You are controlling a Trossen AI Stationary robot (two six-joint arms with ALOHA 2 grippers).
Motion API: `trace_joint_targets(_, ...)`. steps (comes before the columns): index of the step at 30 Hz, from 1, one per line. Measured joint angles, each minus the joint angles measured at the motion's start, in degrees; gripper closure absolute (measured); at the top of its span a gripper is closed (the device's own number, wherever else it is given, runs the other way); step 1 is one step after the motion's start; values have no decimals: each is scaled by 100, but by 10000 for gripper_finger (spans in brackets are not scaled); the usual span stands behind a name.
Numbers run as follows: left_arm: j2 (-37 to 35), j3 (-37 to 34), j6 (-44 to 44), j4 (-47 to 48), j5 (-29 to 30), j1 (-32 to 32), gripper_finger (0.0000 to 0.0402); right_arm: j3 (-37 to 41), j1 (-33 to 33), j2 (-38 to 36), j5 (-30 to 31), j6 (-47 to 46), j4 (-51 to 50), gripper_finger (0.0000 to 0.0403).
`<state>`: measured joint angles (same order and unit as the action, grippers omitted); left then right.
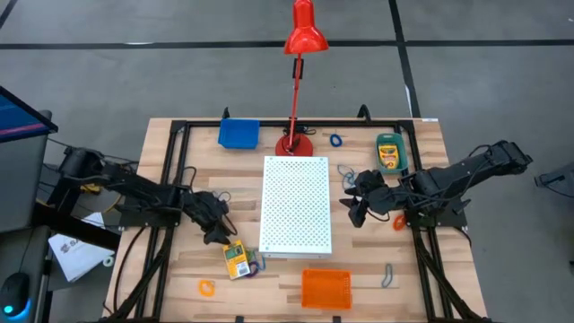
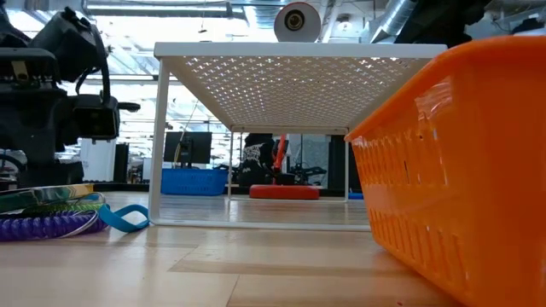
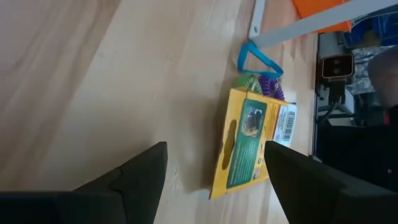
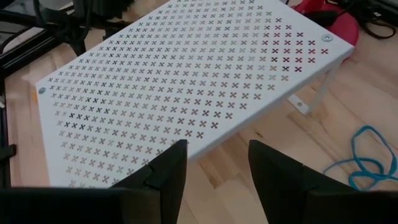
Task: Pick & Place Office Desk Supplies
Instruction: Put the yellow crayon box into the green bin
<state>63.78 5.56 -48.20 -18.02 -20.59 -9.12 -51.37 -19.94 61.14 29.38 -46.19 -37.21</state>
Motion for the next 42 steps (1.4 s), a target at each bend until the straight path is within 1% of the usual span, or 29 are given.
trace_joint_targets(7, 775, 36, -163, -1103, -75, -235, 138, 0, 0, 0, -88, 116, 0, 235)
trace_joint_targets(14, 1223, 435, -211, -1008, -78, -524, 139, 0, -50, 0, -100, 163, 5, 235)
trace_joint_targets(21, 1848, 811, -173, -1119, -71, -744, 151, 0, -267, 0, -97, 142, 29, 235)
trace_joint_targets(24, 2002, 886, -161, -1113, -65, -754, 163, 1, -341, 1, -94, 123, 39, 235)
trace_joint_targets(27, 2018, 894, -119, -1095, 56, -754, 187, 0, -394, 2, -67, 76, 40, 235)
trace_joint_targets(30, 1983, 887, -109, -1079, 122, -754, 225, 0, -413, 1, -61, 71, 41, 235)
trace_joint_targets(39, 1983, 883, -36, -1047, 120, -757, 383, 0, -411, 2, -52, 66, 41, 235)
trace_joint_targets(40, 1983, 883, -27, -1047, 119, -757, 391, 0, -411, 2, -52, 58, 41, 235)
trace_joint_targets(42, 1983, 881, 31, -1045, 121, -757, 395, 2, -411, 2, -52, 29, 41, 235)
